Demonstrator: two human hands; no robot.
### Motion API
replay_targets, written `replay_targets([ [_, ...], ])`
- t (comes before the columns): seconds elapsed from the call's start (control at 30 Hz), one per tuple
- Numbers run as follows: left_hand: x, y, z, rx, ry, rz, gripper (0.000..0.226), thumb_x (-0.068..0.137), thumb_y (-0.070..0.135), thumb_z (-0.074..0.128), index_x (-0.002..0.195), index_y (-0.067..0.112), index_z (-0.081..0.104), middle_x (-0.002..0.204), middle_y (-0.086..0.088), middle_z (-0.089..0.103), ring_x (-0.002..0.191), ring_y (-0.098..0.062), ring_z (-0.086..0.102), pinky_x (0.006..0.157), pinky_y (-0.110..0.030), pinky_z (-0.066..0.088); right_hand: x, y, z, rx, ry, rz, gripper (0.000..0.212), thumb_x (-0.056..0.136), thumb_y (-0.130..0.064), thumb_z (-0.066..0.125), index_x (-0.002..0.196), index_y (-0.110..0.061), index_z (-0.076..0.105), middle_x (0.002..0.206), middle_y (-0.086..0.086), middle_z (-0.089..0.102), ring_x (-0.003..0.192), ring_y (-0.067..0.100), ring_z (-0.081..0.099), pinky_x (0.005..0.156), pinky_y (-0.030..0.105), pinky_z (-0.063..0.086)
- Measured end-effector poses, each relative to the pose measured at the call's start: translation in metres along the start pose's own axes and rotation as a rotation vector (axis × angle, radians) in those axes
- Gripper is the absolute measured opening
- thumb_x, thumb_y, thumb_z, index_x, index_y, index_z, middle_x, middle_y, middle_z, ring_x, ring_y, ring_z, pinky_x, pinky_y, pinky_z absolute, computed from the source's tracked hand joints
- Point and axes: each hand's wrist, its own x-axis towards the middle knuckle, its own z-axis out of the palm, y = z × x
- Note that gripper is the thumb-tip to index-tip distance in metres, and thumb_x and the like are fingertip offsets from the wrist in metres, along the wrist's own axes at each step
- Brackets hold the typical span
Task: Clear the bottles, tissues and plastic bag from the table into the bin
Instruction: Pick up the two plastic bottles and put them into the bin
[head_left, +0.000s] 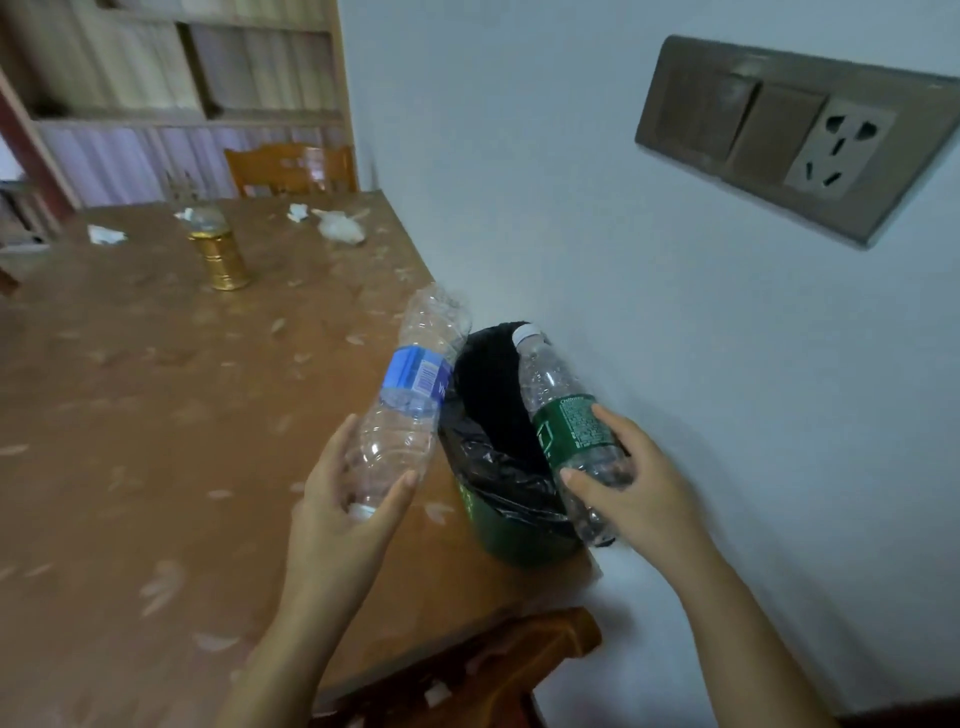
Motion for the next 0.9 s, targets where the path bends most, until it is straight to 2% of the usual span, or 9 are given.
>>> replay_targets([
  [0.03,0.003,-0.001,0.0,0.001,0.015,-0.005,0.071,0.074,0.023,0.073,0.135,0.031,0.038,0.116,0.017,0.055,0.082,0.016,0.058,0.07,-0.017,0.044,0.007,-0.001,0.0,-0.034,-0.019,0.007,0.067,0.069,-0.031,0.076,0.127,-0.043,0.044,0.123,-0.003,0.054,0.101,0.013,0.057,0.084,0.032,0.05],
  [0.13,0.012,-0.004,-0.001,-0.001,0.036,-0.028,0.071,0.074,0.024,0.073,0.134,0.035,0.038,0.12,0.004,0.058,0.086,0.01,0.06,0.074,-0.021,0.045,0.027,-0.004,0.003,-0.056,-0.064,0.04,0.066,0.07,-0.032,0.076,0.127,-0.043,0.044,0.119,0.0,0.056,0.099,0.014,0.057,0.078,0.028,0.049],
  [0.33,0.022,-0.009,-0.007,0.037,0.026,-0.044,0.074,0.069,0.037,0.076,0.131,0.044,0.036,0.124,0.001,0.056,0.093,0.0,0.062,0.086,-0.034,0.049,0.059,-0.012,0.01,-0.052,-0.128,0.087,0.065,0.071,-0.033,0.076,0.128,-0.038,0.045,0.124,-0.003,0.053,0.105,0.018,0.056,0.087,0.033,0.048],
  [0.43,0.029,-0.011,-0.012,0.057,0.017,-0.048,0.072,0.071,0.037,0.074,0.131,0.045,0.035,0.124,0.002,0.057,0.091,0.003,0.061,0.081,-0.027,0.048,0.068,-0.018,0.016,-0.107,-0.143,0.091,0.059,0.075,-0.03,0.073,0.128,-0.032,0.047,0.113,-0.005,0.05,0.095,0.014,0.052,0.068,0.022,0.041],
  [0.5,0.033,-0.012,-0.013,0.056,0.021,-0.046,0.073,0.069,0.039,0.072,0.132,0.045,0.035,0.125,0.004,0.056,0.092,0.003,0.06,0.078,-0.023,0.046,0.071,-0.019,0.021,-0.152,-0.127,0.079,0.05,0.077,-0.029,0.071,0.123,-0.027,0.052,0.112,-0.002,0.055,0.092,0.014,0.053,0.064,0.02,0.039],
  [0.6,0.035,-0.013,-0.013,0.057,0.009,-0.038,0.073,0.07,0.04,0.071,0.132,0.044,0.034,0.125,0.004,0.055,0.096,-0.001,0.06,0.077,-0.022,0.045,0.067,-0.016,0.025,-0.162,-0.111,0.087,0.042,0.08,-0.029,0.069,0.119,-0.025,0.056,0.11,-0.002,0.056,0.1,0.014,0.054,0.075,0.022,0.038],
  [0.7,0.038,-0.012,-0.009,0.064,-0.028,-0.02,0.073,0.072,0.038,0.071,0.134,0.042,0.033,0.127,0.003,0.054,0.098,-0.003,0.06,0.082,-0.027,0.048,0.059,-0.015,0.026,-0.17,-0.105,0.104,0.041,0.082,-0.031,0.066,0.121,-0.027,0.054,0.113,-0.004,0.054,0.107,0.012,0.05,0.076,0.023,0.036],
  [0.8,0.042,-0.009,-0.003,0.038,-0.079,0.007,0.075,0.067,0.047,0.069,0.133,0.045,0.033,0.13,0.003,0.052,0.106,-0.009,0.058,0.09,-0.038,0.049,0.05,-0.016,0.025,-0.169,-0.068,0.073,0.042,0.083,-0.032,0.065,0.123,-0.027,0.053,0.121,-0.004,0.054,0.105,0.007,0.048,0.078,0.023,0.036],
  [0.9,0.046,-0.01,0.003,0.029,-0.149,0.025,0.075,0.066,0.054,0.071,0.131,0.05,0.033,0.131,0.005,0.052,0.112,-0.013,0.056,0.094,-0.04,0.047,0.042,-0.014,0.02,-0.17,-0.022,0.021,0.044,0.082,-0.033,0.065,0.124,-0.028,0.052,0.123,-0.005,0.055,0.102,0.003,0.046,0.081,0.022,0.035],
])
